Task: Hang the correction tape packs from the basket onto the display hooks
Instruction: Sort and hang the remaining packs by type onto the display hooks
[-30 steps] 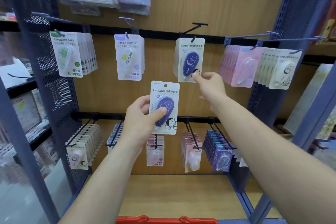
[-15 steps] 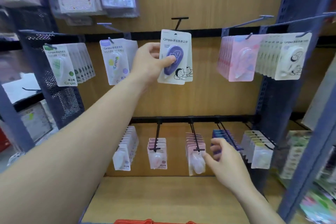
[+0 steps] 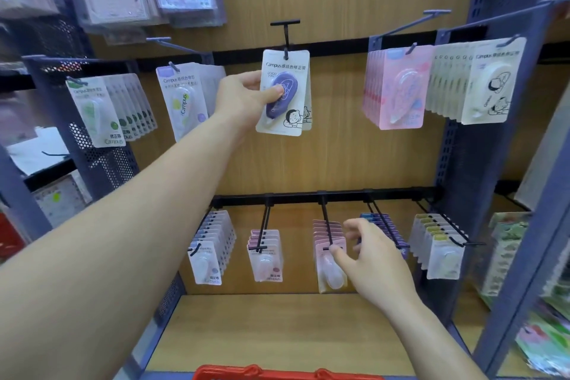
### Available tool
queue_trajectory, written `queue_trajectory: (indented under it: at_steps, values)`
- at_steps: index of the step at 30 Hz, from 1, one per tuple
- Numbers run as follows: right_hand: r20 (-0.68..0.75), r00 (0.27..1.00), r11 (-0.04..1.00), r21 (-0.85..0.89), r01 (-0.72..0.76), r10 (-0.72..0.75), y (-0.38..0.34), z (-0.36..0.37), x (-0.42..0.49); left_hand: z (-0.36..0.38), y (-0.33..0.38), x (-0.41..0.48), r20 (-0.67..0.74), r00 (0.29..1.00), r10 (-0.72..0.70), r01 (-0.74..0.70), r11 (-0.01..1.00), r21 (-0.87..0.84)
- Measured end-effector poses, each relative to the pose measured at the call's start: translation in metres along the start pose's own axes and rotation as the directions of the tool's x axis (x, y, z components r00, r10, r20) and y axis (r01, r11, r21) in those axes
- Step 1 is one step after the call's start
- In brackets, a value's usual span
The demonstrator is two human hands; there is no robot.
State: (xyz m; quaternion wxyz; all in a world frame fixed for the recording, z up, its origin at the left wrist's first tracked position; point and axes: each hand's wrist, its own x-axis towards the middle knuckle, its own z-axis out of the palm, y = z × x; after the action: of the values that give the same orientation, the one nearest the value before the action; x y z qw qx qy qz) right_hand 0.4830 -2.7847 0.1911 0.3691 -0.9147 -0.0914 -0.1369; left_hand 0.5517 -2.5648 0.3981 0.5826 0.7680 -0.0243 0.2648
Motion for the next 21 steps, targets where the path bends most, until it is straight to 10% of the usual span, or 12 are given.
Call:
queue_trajectory:
  at_steps: [9,14,21]
  values:
    - [0.013,1.000,0.999,-0.035,0.006,-0.006,0.003,0.000,0.000,0.004,-0.019,-0.004,-0.091,0.987,-0.135,0.152,0.962,0.227]
    - [0.063,0.998,0.994,-0.105,0.032,-0.026,0.004,0.006,-0.006,-0.010,-0.096,-0.109,0.142,0.982,-0.126,0.029,0.837,0.547]
    - [0.293,0.956,0.957,-0.285,0.060,0.028,0.031,0.052,-0.039,-0.031,-0.241,-0.269,0.367,0.807,-0.462,-0.027,0.594,0.804]
